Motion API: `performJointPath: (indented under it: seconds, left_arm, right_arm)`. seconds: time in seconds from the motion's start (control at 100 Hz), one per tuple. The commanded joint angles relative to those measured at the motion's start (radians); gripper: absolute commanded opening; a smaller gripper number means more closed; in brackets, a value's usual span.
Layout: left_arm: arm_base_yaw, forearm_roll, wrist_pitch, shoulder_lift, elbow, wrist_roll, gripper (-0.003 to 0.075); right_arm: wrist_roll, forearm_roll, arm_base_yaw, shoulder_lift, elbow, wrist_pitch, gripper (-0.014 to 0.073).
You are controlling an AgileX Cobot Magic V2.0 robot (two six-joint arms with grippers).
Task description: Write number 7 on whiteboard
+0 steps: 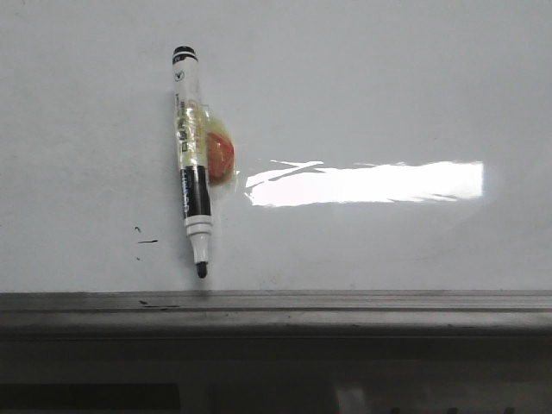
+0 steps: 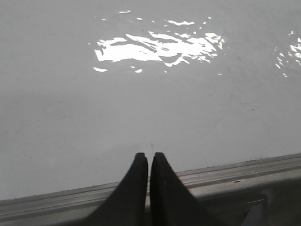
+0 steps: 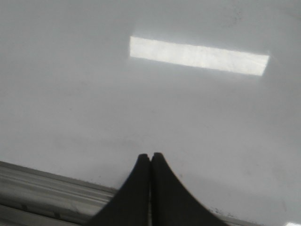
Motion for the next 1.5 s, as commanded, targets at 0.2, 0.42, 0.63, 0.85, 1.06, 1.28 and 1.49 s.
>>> performJointPath:
  seconds: [0.2, 0.42, 0.63, 0.85, 1.06, 1.28, 1.49]
  left_arm:
    - [0.004, -0.007, -0.057, -0.029, 0.024, -0.01, -0.002]
    - [0.004, -0.007, -0.057, -0.029, 0.024, -0.01, -0.002]
    - [0.004, -0.007, -0.057, -0.029, 0.024, -0.01, -0.002]
    - [0.004, -0.005, -0.057, -0.029, 0.024, -0.01, -0.002]
    - [0.004, -0.087, -0.088, -0.029, 0.024, -0.01, -0.002]
    - [0.004, -0.69, -0.236, -0.029, 0.023, -0.01, -0.002]
    - [0.002, -0.904, -0.254, -0.029, -0.006, 0.031, -0.002]
  right_arm:
    - [-0.002, -0.014, -0.005, -0.015, 0.015, -0.021, -0.0064]
    - [-0.002, -0.014, -0.005, -0.015, 0.015, -0.021, -0.0064]
    - [-0.002, -0.014, -0.005, -0.015, 0.015, -0.021, -0.0064]
    - [-0.002, -0.014, -0.005, -0.015, 0.015, -0.021, -0.0064]
    - [0.006, 0.06, -0.005, -0.015, 0.015, -0.213, -0.0064]
    - [0.01, 0.636, -0.005, -0.015, 0.015, -0.428, -0.0064]
    - [0.01, 0.699, -0.005, -0.015, -0.06, -0.375, -0.0064]
